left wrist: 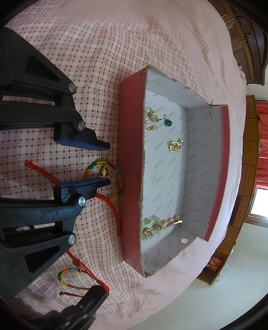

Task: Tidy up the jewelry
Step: 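Grasp a red-string bead bracelet with the left tool while the right tool grasps another, then carry both bracelets into the red box and open both tools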

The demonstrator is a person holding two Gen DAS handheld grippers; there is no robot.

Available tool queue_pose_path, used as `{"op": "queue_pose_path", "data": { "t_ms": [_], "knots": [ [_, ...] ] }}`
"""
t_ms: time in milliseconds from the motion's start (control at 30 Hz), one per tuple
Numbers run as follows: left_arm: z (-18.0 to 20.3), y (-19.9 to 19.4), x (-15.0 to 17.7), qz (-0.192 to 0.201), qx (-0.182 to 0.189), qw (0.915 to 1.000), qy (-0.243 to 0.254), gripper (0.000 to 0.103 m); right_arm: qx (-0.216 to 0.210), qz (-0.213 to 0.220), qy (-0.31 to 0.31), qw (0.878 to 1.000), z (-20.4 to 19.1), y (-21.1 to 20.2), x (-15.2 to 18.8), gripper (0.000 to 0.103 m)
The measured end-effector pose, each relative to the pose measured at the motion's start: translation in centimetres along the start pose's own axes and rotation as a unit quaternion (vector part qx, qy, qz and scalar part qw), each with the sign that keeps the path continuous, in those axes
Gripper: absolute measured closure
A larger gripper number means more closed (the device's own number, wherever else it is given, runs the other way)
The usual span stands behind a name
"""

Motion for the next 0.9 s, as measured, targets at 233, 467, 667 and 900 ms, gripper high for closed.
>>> {"op": "queue_pose_path", "data": {
  "t_ms": [233,467,667,900],
  "knots": [
    [0.1,0.9,0.1,0.002,0.005,1.0000,-0.002,0.100,0.001,-0.003,0.006,1.000,0.4,0.4,0.2,0.098],
    [-0.1,-0.1,0.2,0.008,0.012,0.9999,-0.004,0.100,0.001,-0.001,0.006,1.000,0.3,0.3,0.2,0.098],
    [0.0,-2.4,0.2,0.029,0.013,0.9995,0.003,0.100,-0.001,0.008,0.002,1.000,-0.2,-0.5,-0.2,0.098],
    [-0.5,-5.6,-0.5,0.059,0.011,0.9982,0.001,0.100,-0.004,0.023,-0.006,1.000,-1.0,-1.7,-0.9,0.098]
  ]
}}
Point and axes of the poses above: each gripper's, at about its wrist camera, not at the fingertips, and y roughly the way its jaws point, z to its right, x to its underside, the point moved 9 cm from there along y, roughly the way its jaws point, and after that the axes turned 4 degrees about y, right-handed, at the moved point
